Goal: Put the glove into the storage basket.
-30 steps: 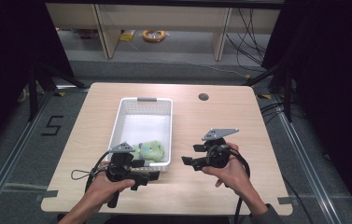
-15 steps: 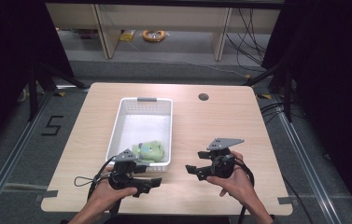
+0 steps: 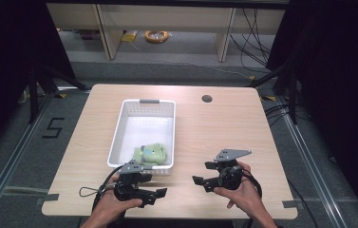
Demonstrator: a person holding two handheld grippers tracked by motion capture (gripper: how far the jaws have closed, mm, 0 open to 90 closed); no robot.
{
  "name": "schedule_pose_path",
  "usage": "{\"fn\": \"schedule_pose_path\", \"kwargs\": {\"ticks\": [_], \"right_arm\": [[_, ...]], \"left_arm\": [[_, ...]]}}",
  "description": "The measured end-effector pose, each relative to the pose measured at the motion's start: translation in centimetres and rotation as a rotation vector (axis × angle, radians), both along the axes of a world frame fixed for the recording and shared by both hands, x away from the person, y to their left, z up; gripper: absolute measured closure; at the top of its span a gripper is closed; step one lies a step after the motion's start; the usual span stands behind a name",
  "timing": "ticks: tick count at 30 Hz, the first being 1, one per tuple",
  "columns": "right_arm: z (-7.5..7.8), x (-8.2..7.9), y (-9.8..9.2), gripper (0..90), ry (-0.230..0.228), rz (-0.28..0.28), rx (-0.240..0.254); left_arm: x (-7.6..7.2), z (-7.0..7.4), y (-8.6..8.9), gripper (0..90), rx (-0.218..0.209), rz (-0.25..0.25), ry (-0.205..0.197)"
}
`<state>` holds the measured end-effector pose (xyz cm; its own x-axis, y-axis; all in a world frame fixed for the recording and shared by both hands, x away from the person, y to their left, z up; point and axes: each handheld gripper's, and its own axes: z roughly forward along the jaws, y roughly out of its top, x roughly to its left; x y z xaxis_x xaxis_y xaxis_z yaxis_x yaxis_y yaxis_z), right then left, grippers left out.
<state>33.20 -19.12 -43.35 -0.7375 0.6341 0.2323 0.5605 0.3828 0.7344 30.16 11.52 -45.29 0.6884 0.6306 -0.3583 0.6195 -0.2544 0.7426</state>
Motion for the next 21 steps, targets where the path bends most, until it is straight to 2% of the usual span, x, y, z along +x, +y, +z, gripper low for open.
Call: {"fn": "schedule_pose_path", "kwargs": {"ticks": [2, 3, 5, 6, 7, 8, 9, 10, 11, 12, 15, 16, 17, 18, 19, 21], "right_arm": [[-0.2, 0.0, -0.3, 24.2, -0.023, 0.021, 0.001], [-0.3, -0.1, -0.3, 22.1, -0.026, 0.006, 0.011], [-0.6, -0.2, -0.3, 15.7, -0.016, 0.015, 0.031], [-0.8, -0.3, -0.4, 16.2, -0.026, 0.009, 0.030], [-0.9, -0.6, -0.4, 16.0, -0.017, -0.004, 0.038], [-1.2, -0.6, -0.6, 15.9, -0.013, 0.011, 0.044], [-1.3, -0.5, -0.8, 15.9, -0.030, 0.018, 0.045], [-1.3, -0.9, -0.8, 16.0, 0.006, -0.007, 0.045], [-1.5, -0.8, -1.0, 16.0, -0.028, 0.001, 0.030], [-1.7, -0.9, -1.0, 16.0, -0.008, 0.004, 0.051], [-2.2, -1.0, -1.3, 16.0, -0.019, 0.009, 0.051], [-2.2, -1.4, -1.3, 16.1, 0.014, -0.011, 0.056], [-2.4, -1.3, -1.4, 16.1, -0.006, -0.003, 0.062], [-2.4, -1.6, -1.5, 16.0, 0.009, -0.022, 0.050], [-2.7, -1.5, -1.6, 16.0, -0.021, -0.003, 0.045], [-3.1, -1.9, -1.6, 16.0, 0.007, 0.001, 0.062]], "left_arm": [[-0.2, -0.3, -0.1, 18.6, 0.001, 0.004, -0.009], [-0.4, -0.4, -0.1, 18.6, -0.003, 0.012, -0.005], [-0.6, -0.9, -0.2, 18.6, 0.006, 0.012, -0.007], [-0.7, -1.1, -0.1, 18.6, 0.022, 0.005, -0.014], [-0.7, -1.3, -0.1, 18.6, 0.030, 0.002, -0.020], [-0.9, -1.4, -0.2, 18.6, 0.024, 0.007, -0.017], [-0.9, -1.4, -0.1, 18.6, 0.034, 0.002, -0.023], [-1.0, -1.4, -0.1, 18.6, 0.032, 0.002, -0.025], [-1.1, -1.5, -0.2, 18.6, 0.026, 0.010, -0.027], [-1.1, -1.5, -0.2, 18.6, 0.033, -0.004, -0.036], [-1.4, -1.9, -0.2, 18.6, 0.044, -0.015, -0.049], [-1.4, -2.0, -0.3, 18.6, 0.040, -0.023, -0.047], [-1.5, -2.2, -0.3, 18.6, 0.038, -0.024, -0.045], [-1.6, -2.3, -0.3, 18.7, 0.052, -0.019, -0.053], [-1.6, -2.4, -0.3, 18.7, 0.050, -0.021, -0.051], [-1.7, -2.7, -0.3, 18.7, 0.068, -0.030, -0.051]]}}
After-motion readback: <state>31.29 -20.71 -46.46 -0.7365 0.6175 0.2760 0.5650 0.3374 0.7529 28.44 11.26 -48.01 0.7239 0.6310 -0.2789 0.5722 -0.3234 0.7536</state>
